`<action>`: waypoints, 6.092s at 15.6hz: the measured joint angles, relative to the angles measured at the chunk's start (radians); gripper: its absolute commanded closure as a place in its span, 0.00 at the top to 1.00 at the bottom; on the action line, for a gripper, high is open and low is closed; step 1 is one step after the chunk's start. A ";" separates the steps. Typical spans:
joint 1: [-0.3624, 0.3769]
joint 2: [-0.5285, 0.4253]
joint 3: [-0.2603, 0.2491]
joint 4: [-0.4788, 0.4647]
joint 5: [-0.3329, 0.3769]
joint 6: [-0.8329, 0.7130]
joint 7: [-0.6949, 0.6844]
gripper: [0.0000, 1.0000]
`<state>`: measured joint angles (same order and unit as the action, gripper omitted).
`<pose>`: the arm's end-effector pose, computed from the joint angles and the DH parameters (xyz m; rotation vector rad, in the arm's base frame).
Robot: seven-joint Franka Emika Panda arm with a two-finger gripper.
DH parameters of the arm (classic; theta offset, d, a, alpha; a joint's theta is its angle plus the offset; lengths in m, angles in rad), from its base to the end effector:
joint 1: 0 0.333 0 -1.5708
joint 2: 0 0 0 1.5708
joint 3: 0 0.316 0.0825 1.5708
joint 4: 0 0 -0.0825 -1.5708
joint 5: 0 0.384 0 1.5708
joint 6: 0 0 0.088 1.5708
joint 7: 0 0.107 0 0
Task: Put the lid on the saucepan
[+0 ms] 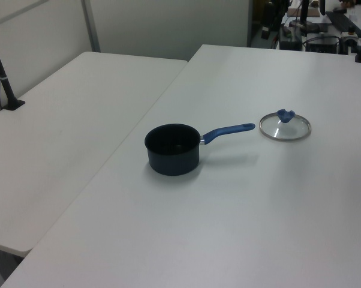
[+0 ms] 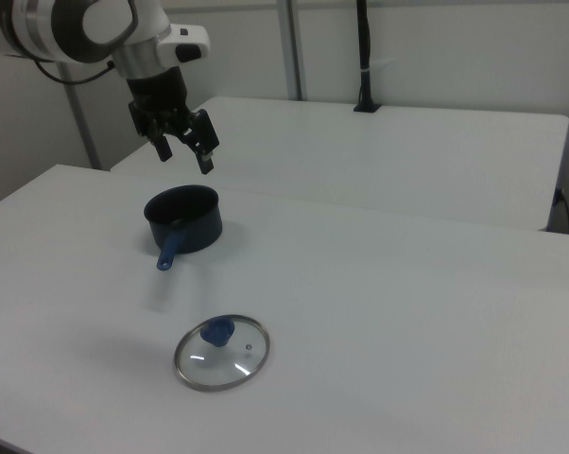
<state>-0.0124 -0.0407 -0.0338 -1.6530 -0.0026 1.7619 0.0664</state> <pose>0.5590 -0.0265 0.6259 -3.1276 0.1759 -0.2347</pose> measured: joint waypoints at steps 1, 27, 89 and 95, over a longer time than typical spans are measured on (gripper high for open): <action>0.000 0.000 0.000 0.000 0.000 0.000 0.000 1.00; -0.063 0.032 -0.017 -0.410 -0.104 0.215 -0.344 1.00; 0.372 0.719 -0.039 0.438 0.033 0.453 1.012 1.00; 0.354 0.703 -0.041 0.440 0.033 0.453 1.015 1.00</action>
<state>0.3416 0.6627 -0.0745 -1.2129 0.0301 2.2146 1.0809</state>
